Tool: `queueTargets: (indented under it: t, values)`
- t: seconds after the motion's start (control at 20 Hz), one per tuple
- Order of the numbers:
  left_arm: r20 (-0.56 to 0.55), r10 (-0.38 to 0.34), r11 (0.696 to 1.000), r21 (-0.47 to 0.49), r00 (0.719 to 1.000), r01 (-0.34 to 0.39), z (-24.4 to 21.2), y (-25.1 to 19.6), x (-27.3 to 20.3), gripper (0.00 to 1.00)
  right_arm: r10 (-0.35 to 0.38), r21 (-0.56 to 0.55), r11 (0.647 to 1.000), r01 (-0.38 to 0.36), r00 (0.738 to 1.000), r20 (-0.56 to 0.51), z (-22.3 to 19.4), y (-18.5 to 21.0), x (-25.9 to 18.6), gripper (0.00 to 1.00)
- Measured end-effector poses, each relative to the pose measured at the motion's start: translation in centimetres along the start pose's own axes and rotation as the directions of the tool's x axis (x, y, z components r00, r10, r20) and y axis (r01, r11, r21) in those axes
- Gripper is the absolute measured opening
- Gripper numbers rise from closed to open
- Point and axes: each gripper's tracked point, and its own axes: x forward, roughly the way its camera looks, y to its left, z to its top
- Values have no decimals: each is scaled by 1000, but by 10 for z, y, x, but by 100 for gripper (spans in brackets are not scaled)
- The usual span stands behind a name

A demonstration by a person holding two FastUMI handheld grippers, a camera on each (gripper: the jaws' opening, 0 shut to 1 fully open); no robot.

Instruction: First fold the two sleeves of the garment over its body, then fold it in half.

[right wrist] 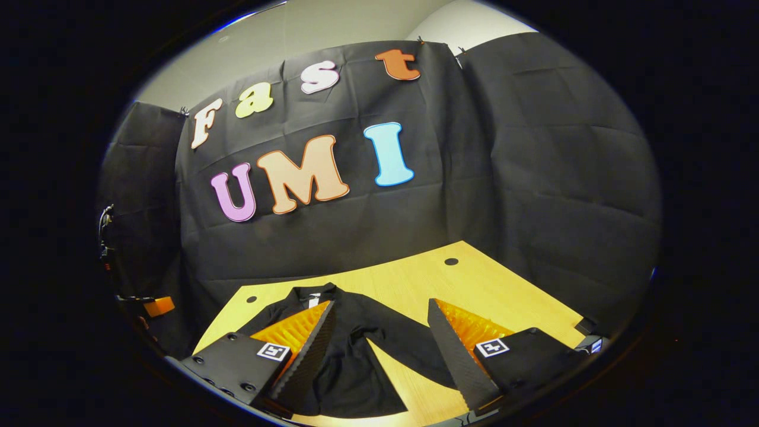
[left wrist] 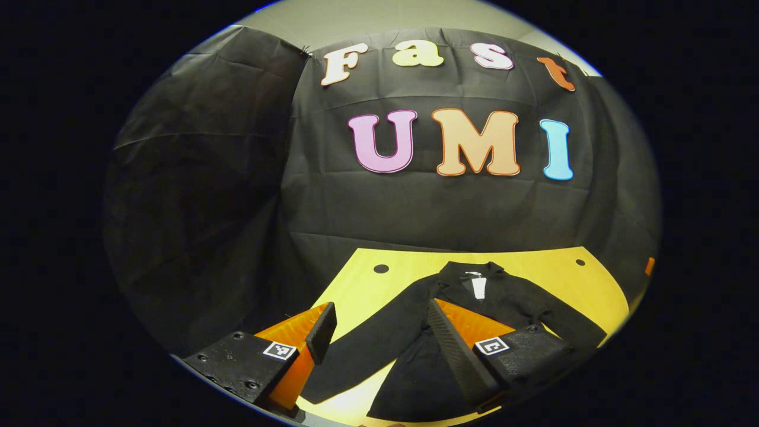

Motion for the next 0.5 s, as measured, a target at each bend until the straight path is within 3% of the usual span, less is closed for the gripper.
queueTargets:
  t: [0.15, 0.2, 0.5]
  values:
    - [1, -12, 1000, 3, 1000, 12, 0, -4, -1, 100, -20, 4, 1000, 20, 1000, -7, -4, -10, 2, 98]
    - [0, -13, 1000, 0, 1000, 13, 0, -4, -1, 93, -32, 2, 999, 32, 999, -13, -6, -15, 2, 98]
    - [-1, 0, 1000, -6, 1000, 0, -1, 0, -1, 93, -90, -1, 996, 90, 996, -27, -13, -40, 6, 97]
